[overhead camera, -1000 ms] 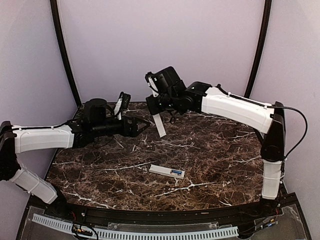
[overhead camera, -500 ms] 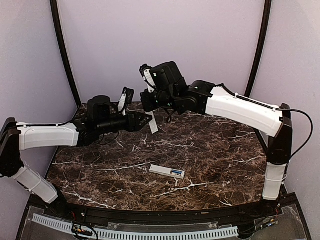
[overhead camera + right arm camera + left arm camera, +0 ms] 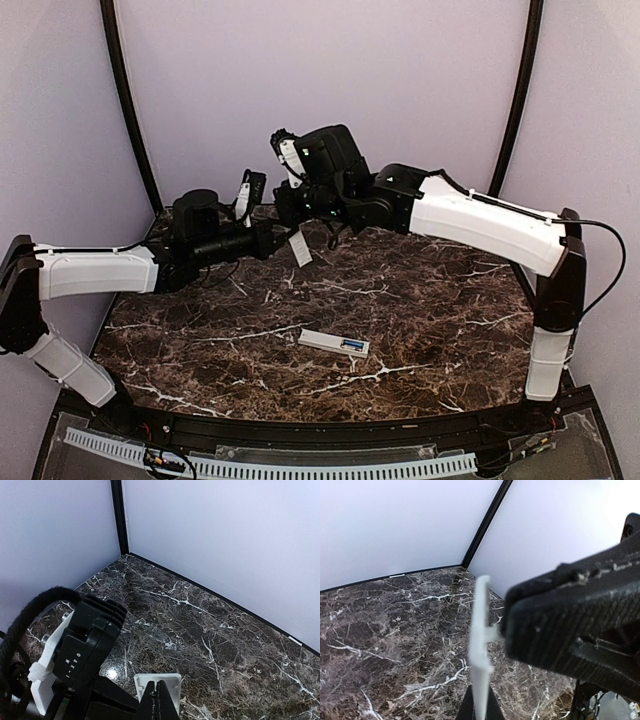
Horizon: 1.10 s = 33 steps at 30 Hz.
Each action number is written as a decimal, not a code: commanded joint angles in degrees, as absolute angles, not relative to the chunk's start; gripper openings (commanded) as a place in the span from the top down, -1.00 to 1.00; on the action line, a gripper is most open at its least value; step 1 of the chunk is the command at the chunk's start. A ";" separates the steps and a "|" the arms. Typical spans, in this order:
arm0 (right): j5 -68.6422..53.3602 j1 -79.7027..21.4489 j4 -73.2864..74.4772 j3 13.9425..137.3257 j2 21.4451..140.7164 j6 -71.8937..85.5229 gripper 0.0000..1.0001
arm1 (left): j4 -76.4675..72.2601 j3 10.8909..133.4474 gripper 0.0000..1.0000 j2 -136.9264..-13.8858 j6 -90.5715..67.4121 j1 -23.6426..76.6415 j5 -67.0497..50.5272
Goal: Load the batteries into the remote control
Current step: Pass from the right arm to the left, then pass from the left arm to the right
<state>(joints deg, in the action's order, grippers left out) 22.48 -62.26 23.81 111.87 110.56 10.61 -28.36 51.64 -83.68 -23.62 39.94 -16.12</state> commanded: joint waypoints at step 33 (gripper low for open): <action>-34.66 -56.33 13.57 97.15 95.13 -2.64 0.11 | -24.95 48.50 1.00 -67.57 -0.42 42.10 -40.04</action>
<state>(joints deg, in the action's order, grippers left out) -34.70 -55.48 15.09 95.68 94.11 -2.63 -26.50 47.09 -67.55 -1.63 41.80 -37.52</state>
